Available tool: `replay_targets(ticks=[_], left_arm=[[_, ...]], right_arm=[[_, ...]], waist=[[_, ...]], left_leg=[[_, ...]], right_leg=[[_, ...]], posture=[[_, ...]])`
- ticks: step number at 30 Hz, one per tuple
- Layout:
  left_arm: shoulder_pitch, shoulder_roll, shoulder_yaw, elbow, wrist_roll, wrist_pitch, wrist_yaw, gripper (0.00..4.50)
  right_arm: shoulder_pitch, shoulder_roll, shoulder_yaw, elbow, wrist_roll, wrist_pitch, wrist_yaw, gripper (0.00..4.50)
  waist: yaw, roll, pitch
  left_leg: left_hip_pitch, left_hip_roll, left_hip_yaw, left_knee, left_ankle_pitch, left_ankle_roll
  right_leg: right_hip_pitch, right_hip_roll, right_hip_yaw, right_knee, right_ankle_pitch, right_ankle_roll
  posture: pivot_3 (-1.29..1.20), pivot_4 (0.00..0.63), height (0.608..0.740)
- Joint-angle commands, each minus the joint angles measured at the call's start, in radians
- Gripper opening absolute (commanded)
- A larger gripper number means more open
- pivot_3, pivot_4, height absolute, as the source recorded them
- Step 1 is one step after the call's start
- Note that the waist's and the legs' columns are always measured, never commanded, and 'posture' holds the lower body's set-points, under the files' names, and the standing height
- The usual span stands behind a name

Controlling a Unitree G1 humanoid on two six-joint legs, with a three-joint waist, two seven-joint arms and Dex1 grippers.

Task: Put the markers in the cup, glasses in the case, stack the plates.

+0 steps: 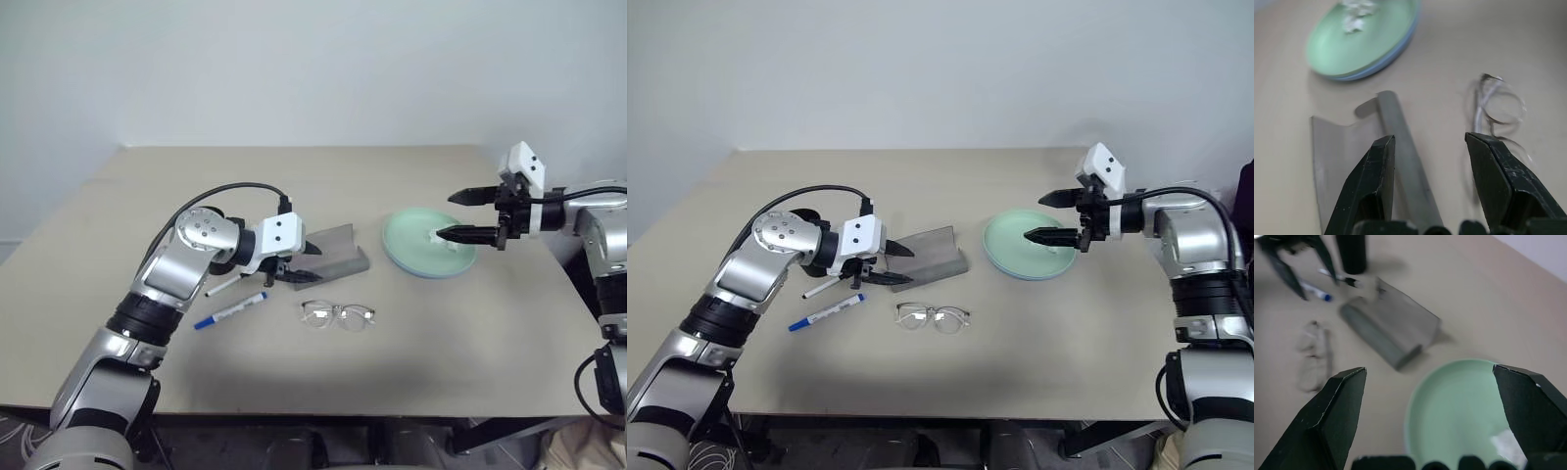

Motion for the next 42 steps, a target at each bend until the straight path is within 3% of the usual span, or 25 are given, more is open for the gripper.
replay_targets(ticks=[1,15,42], left_arm=[[-0.068,-0.015,-0.042,0.018,0.045,-0.019,-0.068,2.34],[-0.127,-0.179,-0.17,0.126,0.175,-0.095,-0.105,2.34],[-0.092,-0.237,-0.187,0.178,0.271,-0.118,-0.063,2.34]], right_arm=[[0.018,-0.025,-0.026,-0.086,0.051,0.036,0.026,4.47],[0.11,-0.061,-0.03,-0.205,0.074,0.081,-0.017,4.47],[0.229,-0.09,-0.071,-0.333,0.133,0.147,-0.12,4.47]], waist=[[0.0,0.0,0.0],[0.011,-0.001,0.001],[0.025,-0.001,0.001]], left_leg=[[0.0,0.0,0.0,0.001,-0.001,0.001],[-0.005,0.0,-0.002,0.007,-0.004,0.006],[-0.015,0.0,-0.005,0.02,-0.008,0.012]], right_leg=[[0.0,0.0,0.0,0.0,0.0,0.0],[-0.002,0.0,0.001,0.0,0.0,0.0],[-0.004,-0.001,-0.002,0.0,0.002,0.004]], posture=[[0.0,0.0,0.732],[0.0,0.0,0.732],[0.0,0.0,0.732]])
